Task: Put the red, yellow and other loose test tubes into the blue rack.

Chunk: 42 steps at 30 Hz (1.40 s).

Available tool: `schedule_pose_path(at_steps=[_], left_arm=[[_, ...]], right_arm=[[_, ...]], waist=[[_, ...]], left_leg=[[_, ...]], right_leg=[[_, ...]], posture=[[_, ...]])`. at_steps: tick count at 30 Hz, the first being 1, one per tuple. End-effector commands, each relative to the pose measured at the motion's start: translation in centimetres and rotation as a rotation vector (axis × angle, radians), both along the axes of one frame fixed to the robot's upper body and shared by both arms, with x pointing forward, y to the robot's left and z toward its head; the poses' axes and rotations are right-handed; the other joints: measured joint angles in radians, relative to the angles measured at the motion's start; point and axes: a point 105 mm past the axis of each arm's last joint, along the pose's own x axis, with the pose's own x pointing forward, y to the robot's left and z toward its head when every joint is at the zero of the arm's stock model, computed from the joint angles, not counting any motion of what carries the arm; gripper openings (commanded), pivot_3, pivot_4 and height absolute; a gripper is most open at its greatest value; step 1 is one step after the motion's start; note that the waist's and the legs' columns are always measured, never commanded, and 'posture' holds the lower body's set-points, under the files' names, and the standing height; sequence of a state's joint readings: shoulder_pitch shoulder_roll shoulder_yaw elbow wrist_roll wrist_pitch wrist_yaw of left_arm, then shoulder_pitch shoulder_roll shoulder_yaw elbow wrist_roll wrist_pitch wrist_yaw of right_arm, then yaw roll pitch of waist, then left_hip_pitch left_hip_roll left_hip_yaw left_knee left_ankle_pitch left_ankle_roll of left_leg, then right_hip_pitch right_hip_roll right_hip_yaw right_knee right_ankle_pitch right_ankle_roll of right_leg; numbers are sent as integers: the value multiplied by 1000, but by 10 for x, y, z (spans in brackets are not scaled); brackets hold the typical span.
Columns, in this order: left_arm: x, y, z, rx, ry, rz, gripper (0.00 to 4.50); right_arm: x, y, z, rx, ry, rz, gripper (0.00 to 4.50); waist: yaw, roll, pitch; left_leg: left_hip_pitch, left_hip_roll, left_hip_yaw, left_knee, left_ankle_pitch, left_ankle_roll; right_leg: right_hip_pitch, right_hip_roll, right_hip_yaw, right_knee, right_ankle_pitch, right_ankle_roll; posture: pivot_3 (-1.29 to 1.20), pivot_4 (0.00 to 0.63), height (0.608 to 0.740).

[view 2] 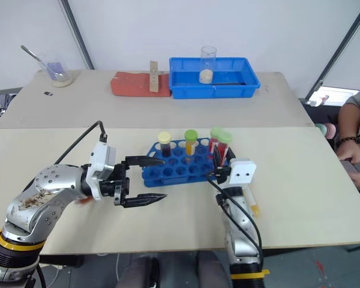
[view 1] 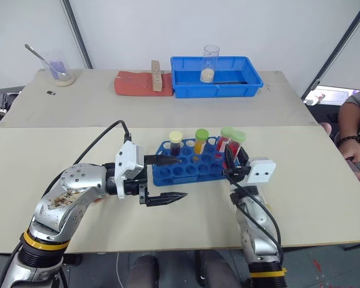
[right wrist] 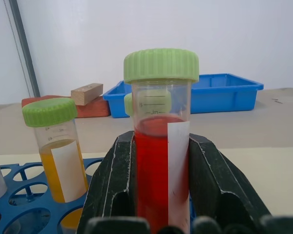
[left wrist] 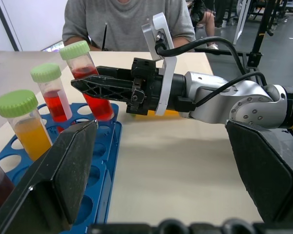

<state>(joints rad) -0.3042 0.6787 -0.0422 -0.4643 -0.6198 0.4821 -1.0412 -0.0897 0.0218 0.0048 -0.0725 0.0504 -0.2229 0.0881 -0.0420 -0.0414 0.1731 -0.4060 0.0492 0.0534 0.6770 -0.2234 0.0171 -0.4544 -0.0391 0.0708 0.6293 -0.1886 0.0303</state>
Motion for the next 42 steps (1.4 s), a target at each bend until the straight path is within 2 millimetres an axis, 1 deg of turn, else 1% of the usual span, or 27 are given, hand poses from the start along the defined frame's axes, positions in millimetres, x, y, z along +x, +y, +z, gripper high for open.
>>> schedule_pose_path(at_steps=[1, 4, 5, 7, 8, 10, 15, 18, 21, 24, 26, 29, 33, 38, 42], left_arm=[[-3, -3, 9, -7, -45, -18, 4500], [-2, -5, 9, -15, -46, -12, 4500], [-2, -5, 8, -18, -47, -9, 4500], [-1, -6, 7, -24, -47, 0, 4500], [-1, -7, 7, -26, -47, 3, 4500], [-1, -7, 6, -27, -48, 11, 4500], [-3, -3, 5, -11, -60, 20, 4500], [-5, -1, -1, 45, -73, 15, 4500], [-15, 1, -7, 98, -96, -50, 4500], [-23, 0, -9, 125, -101, -101, 4500], [-26, -2, -9, 126, -105, -125, 4500], [-27, -6, -8, 120, -108, -157, 4500], [-30, -8, -10, 128, -106, -198, 4500], [-31, -11, -10, 119, -113, -207, 4500], [-32, -14, -10, 104, -117, -194, 4500]], right_arm=[[-4, -6, -3, -32, 6, 12, 2323], [-8, -7, -5, -74, 38, 59, 3294], [-11, -8, -6, -92, 52, 78, 3743], [-16, -12, -5, -119, 88, 117, 4274], [-20, -15, -3, -140, 104, 136, 4415], [-28, -23, 2, -174, 144, 168, 4415], [-57, -44, 27, -297, 219, 268, 4415], [-65, -52, 33, -358, 304, 303, 4415], [-61, -68, 31, -422, 510, 267, 4415], [-59, -79, 25, -500, 740, 267, 4415], [-57, -87, 22, -492, 870, 258, 4415], [-46, -94, 20, -452, 1012, 235, 4415], [-38, -90, 13, -417, 1148, 283, 4415], [-28, -84, 4, -385, 1232, 333, 4415], [-21, -82, -8, -375, 1301, 327, 4415]], waist=[[0, 0, 0], [-1, 0, 0], [-1, 0, 0], [-1, 0, 0], [0, 0, 0], [0, 0, 0], [4, 0, 0], [2, 0, 0], [-1, 0, 0], [1, -1, 0], [2, -1, 0], [2, -1, 0], [3, -1, 0], [2, -1, 0], [1, -1, 0]], left_leg=[[0, 0, 0, 0, 0, 0], [0, 0, 0, 0, 0, 0], [0, 0, 0, 0, 0, 0], [0, 0, 0, 0, 0, 0], [0, 0, 0, 0, 0, 0], [0, 0, 0, -1, 0, 0], [0, 0, 0, 0, 0, 0], [0, 0, 1, 0, 0, 0], [1, 0, 1, 0, 0, 0], [1, 0, 1, 0, 0, 0], [1, 0, 1, 0, 0, 0], [-1, 0, 0, 0, 0, 0], [-2, -1, 0, 0, 0, 0], [-4, -1, 0, 0, -1, 1], [-4, -1, 0, 1, 0, 1]], right_leg=[[0, 0, 0, 0, 0, 0], [0, 0, 0, 0, 0, 0], [0, 0, 0, 0, 0, 0], [0, 0, 0, 0, 0, 0], [0, 0, 0, 0, 0, 0], [0, 0, 0, 0, 0, 0], [0, 0, 0, 0, 0, 0], [0, 0, 0, 0, -1, -1], [0, 0, 0, 0, -2, -2], [0, 0, 1, 0, -2, -2], [0, -1, 1, -1, -2, -2], [0, 0, 0, -2, -2, -2], [0, 0, 1, -3, -1, -1], [-1, -1, 1, -5, 0, 2], [-1, -1, 1, -5, 1, 4]], posture=[[0, 150, 740], [0, 150, 740], [0, 150, 740], [0, 150, 740], [0, 150, 740], [0, 150, 740], [0, 150, 740], [0, 150, 740], [0, 150, 740], [0, 150, 740], [0, 150, 740], [0, 150, 740], [0, 150, 740], [0, 150, 740], [0, 150, 740]])
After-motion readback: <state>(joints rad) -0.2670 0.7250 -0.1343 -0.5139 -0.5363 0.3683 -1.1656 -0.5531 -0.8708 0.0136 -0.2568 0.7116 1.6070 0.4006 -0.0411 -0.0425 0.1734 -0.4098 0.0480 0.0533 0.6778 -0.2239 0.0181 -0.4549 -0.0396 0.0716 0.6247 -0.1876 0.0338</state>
